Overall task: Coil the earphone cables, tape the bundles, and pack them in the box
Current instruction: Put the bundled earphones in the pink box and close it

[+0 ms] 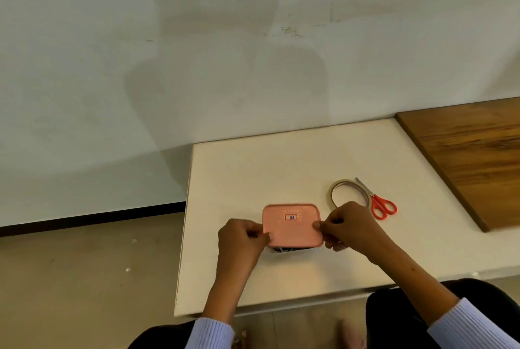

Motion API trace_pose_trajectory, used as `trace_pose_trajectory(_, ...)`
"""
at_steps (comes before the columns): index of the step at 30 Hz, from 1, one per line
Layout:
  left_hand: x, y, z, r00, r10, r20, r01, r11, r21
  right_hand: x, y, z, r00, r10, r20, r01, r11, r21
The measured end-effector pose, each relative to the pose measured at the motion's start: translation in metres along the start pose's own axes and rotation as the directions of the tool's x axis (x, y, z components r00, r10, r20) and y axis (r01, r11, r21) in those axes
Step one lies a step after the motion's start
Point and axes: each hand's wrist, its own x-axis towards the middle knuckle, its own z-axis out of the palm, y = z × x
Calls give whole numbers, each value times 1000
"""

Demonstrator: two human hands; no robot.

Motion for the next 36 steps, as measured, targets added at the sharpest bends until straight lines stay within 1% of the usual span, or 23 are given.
trace_pose_trajectory(2,-1,-3,4,999,-26,-23,28,997,74,0,-1,3,1000,29,-7,-29,999,-15)
trace_pose_trajectory(5,1,-8,6,997,-77,-18,78,990,118,2,0,7,999,20,-29,-23,995,-96)
trace_pose_trajectory(8,2,-9,7,995,-98,-3,97,989,108,4,2,10,998,-16,-56,7,987,-160)
trace_pose_trajectory(12,4,-11,5,994,-106,-5,107,993,49,9,4,10,998,-14,-65,6,993,-116)
trace_pose_trajectory(17,9,-12,2,992,-130,2,130,992,-3,14,7,9,999,33,-16,-32,999,23)
trace_pose_trajectory(22,13,-18,-1,973,-222,59,229,958,-173,16,14,4,996,67,53,-79,963,258)
trace_pose_trajectory(25,15,-23,-2,956,-276,99,293,913,-284,17,17,2,991,100,93,-126,934,334)
trace_pose_trajectory(29,18,-27,0,946,-300,121,324,883,-340,22,19,3,983,126,132,-169,902,396)
trace_pose_trajectory(31,19,-28,1,946,-299,121,323,881,-346,24,20,2,980,135,143,-183,894,408)
trace_pose_trajectory(33,18,-28,2,955,-279,100,297,894,-336,23,21,3,984,120,134,-164,901,402)
trace_pose_trajectory(34,16,-27,2,965,-252,73,263,912,-316,22,22,4,988,102,120,-142,907,397)
trace_pose_trajectory(36,12,-26,5,989,-149,1,146,964,-223,19,23,7,997,40,64,-62,920,387)
